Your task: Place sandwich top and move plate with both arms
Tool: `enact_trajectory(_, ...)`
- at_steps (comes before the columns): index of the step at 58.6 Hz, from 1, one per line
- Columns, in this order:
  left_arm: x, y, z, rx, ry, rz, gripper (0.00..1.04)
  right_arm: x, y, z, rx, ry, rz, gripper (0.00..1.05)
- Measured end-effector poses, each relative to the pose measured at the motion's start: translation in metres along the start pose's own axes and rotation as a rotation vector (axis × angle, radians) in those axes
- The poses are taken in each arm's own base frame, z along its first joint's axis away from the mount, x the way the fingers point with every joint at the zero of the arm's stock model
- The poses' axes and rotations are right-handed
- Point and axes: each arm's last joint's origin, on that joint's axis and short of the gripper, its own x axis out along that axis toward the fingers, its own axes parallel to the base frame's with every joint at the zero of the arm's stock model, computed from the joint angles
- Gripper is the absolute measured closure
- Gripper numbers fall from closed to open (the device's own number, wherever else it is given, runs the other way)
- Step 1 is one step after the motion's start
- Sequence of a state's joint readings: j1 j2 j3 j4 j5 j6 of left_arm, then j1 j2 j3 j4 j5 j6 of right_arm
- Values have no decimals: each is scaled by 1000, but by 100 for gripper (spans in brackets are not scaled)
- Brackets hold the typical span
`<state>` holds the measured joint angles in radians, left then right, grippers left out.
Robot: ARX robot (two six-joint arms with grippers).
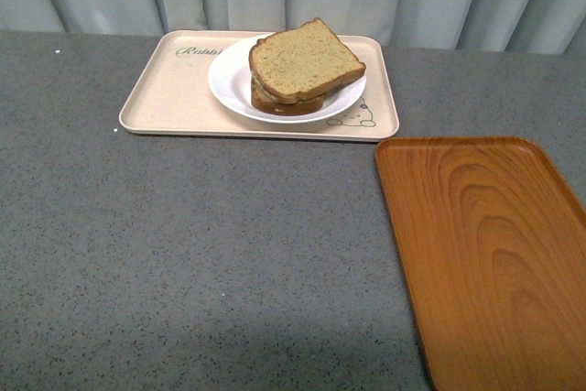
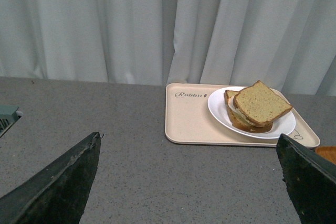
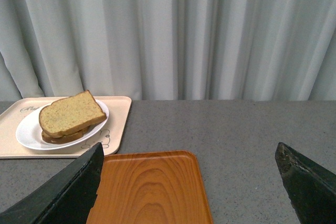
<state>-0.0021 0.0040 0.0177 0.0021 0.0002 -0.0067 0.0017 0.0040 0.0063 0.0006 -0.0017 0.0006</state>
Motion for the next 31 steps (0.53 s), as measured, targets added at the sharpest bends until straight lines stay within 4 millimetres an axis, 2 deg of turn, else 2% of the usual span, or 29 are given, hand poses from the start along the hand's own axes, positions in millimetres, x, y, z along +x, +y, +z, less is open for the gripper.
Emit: enact_trajectory(31,0,0,0,0,0,0,6,0,0,0,0,0,0,9)
